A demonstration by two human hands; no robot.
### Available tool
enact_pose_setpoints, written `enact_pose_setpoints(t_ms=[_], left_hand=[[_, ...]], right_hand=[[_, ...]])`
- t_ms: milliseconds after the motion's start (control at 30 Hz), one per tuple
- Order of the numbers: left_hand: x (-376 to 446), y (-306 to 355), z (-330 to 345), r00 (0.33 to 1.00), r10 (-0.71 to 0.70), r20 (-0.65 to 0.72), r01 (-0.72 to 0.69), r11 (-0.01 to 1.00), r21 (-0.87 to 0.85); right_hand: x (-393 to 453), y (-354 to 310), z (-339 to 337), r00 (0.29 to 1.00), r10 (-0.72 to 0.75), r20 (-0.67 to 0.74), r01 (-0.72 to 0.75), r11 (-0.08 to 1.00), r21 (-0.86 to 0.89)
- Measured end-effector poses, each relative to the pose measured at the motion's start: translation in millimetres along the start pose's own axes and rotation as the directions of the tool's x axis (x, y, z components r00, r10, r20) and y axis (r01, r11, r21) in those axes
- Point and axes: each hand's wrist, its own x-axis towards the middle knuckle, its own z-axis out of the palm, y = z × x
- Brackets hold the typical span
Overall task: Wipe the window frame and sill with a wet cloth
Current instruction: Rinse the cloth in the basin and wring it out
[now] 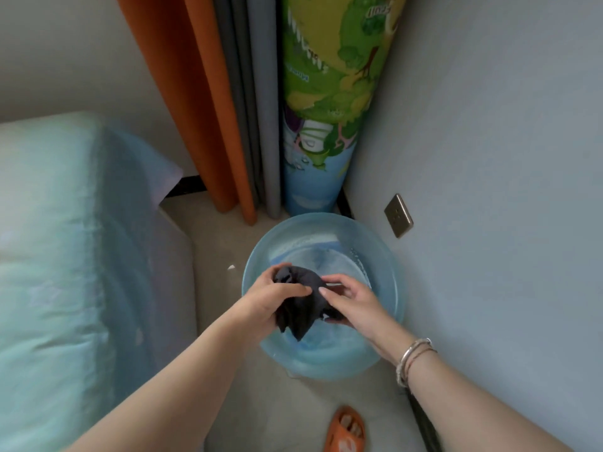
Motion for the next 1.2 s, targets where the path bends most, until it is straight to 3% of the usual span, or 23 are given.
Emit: enact_pose_setpoints(t_ms=[167, 267, 400, 467, 533, 600, 667, 700, 733, 833, 933, 1067, 1200], left_hand=[[42.2, -6.2, 4.3, 0.984, 0.021, -0.179, 0.030, 0.961, 0.274], [59.3, -9.1, 5.8, 0.975, 0.000, -0.221, 0.059, 0.963, 0.262], [86.0, -21.7, -0.5, 0.961, -0.114, -0.252, 0.153, 0.978, 0.141], [97.1, -27.5, -4.7, 0.954, -0.137, -0.268, 0.182, 0.971, 0.152], [110.9, -30.8, -11.2, 0.937, -0.119, -0.329, 0.203, 0.951, 0.233], [120.3, -34.5, -15.8, 0.918, -0.096, -0.385, 0.212, 0.939, 0.272], [129.8, -39.6, -17.3, 0.907, -0.063, -0.417, 0.219, 0.916, 0.338], [132.5, -41.4, -16.2, 0.907, -0.060, -0.416, 0.224, 0.907, 0.357], [133.5, -43.6, -14.5, 0.912, -0.069, -0.404, 0.227, 0.906, 0.358], [139.7, -45.1, -9.4, 0.925, -0.131, -0.358, 0.207, 0.962, 0.181], [137.7, -34.8, -4.3, 0.931, -0.177, -0.318, 0.183, 0.983, -0.013], [135.0, -19.9, -3.6, 0.943, -0.192, -0.271, 0.179, 0.981, -0.072], [132.7, -9.1, -9.7, 0.964, -0.254, -0.082, 0.249, 0.966, -0.063]], right_hand=[[42.4, 10.6, -28.6, 0.985, -0.030, -0.167, -0.021, 0.956, -0.292], [67.4, 31.2, -35.1, 0.975, 0.046, -0.216, -0.138, 0.893, -0.429], [94.4, 45.0, -39.7, 0.912, 0.242, -0.332, -0.356, 0.870, -0.341], [97.3, 42.2, -38.5, 0.893, 0.283, -0.349, -0.413, 0.824, -0.388], [100.4, 45.6, -35.1, 0.899, 0.209, -0.385, -0.409, 0.713, -0.569], [97.9, 47.9, -28.6, 0.928, -0.021, -0.373, -0.313, 0.500, -0.807], [97.8, 50.9, -20.8, 0.921, -0.329, -0.206, -0.106, 0.296, -0.949], [100.3, 55.0, -17.1, 0.902, -0.414, -0.118, -0.022, 0.229, -0.973], [101.8, 56.4, -13.6, 0.919, -0.390, -0.059, 0.025, 0.207, -0.978], [114.1, 66.6, -3.9, 0.986, -0.122, -0.115, -0.066, 0.350, -0.934], [122.9, 64.9, -1.2, 0.982, -0.044, -0.183, -0.136, 0.504, -0.853], [127.0, 64.8, -2.8, 0.955, 0.045, -0.293, -0.194, 0.840, -0.506], [123.9, 54.7, -2.9, 0.950, 0.089, -0.298, -0.153, 0.968, -0.198]])
